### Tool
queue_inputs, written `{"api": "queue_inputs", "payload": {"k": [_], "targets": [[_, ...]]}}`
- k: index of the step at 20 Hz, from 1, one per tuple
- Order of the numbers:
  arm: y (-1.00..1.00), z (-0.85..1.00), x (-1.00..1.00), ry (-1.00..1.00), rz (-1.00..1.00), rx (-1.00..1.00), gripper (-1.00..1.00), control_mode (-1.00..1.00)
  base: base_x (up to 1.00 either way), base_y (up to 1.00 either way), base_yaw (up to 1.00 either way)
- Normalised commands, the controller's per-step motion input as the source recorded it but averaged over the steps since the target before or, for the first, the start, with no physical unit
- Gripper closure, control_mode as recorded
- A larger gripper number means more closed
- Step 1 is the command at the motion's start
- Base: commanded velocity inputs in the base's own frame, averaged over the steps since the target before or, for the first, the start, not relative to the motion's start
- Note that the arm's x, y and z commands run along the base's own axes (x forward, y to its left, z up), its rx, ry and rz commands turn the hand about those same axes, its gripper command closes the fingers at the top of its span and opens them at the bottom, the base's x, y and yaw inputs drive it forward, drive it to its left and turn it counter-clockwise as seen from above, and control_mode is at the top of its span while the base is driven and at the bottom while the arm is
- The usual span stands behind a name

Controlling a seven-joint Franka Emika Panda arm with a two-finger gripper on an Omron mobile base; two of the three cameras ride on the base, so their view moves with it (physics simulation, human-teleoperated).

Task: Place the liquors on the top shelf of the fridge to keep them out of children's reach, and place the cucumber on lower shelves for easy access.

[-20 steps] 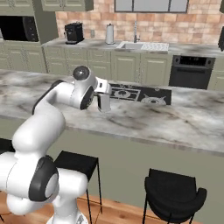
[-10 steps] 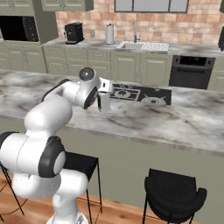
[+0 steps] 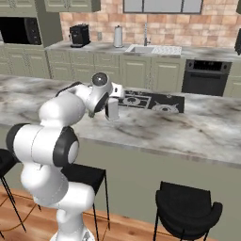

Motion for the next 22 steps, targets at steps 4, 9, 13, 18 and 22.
{"api": "queue_inputs", "payload": {"k": [4,9,13,18,22], "targets": [[-0.04,-0.13,0.48,0.0,0.03,0.0,-1.0,-1.0,0.0,0.0,0.0],[-0.02,-0.14,0.44,0.0,0.03,0.0,-1.0,-1.0,0.0,0.0,0.0],[-0.01,-0.16,0.42,0.0,0.03,0.0,-1.0,-1.0,0.0,0.0,0.0],[0.0,-0.18,0.36,0.0,0.03,0.0,1.0,-1.0,0.0,0.0,0.0],[0.0,-0.16,0.19,0.0,0.03,0.0,1.0,-1.0,0.0,0.0,0.0]]}}
